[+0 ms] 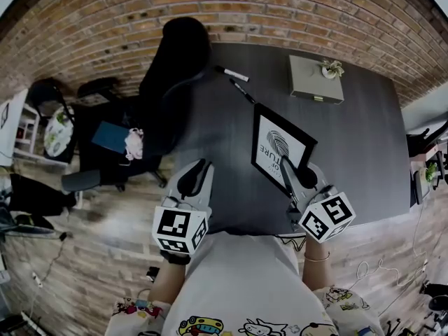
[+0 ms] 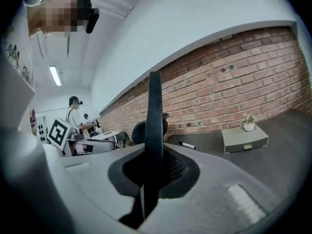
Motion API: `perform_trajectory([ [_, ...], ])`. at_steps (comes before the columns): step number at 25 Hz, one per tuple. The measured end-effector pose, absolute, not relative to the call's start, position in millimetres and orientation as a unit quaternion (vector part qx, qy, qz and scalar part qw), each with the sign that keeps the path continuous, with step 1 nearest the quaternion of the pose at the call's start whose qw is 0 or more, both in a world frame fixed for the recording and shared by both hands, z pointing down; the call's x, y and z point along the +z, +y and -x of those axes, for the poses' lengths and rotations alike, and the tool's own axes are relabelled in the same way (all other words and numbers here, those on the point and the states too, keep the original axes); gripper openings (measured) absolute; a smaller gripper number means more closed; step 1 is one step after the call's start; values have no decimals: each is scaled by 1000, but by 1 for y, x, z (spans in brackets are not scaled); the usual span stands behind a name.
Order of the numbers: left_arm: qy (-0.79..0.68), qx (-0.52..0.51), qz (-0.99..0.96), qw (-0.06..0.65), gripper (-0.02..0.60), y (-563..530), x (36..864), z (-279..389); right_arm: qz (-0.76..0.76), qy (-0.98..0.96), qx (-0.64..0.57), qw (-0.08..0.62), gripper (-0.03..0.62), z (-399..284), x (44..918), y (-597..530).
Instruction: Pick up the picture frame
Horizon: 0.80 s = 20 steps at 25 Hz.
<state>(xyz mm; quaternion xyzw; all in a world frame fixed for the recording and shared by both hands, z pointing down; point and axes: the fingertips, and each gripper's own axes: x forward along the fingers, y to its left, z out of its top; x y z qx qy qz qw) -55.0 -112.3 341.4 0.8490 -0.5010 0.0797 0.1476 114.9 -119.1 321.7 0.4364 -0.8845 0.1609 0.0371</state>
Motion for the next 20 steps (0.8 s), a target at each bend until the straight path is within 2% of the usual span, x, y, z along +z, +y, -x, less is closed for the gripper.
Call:
perform_trajectory([
  [7, -490, 79, -856, 145, 54, -115, 341, 57, -467, -874, 117, 64, 12, -116, 318, -117],
  [20, -480, 88, -861, 142, 15, -116, 345, 53, -481, -865, 119, 76, 12, -123, 323, -110],
])
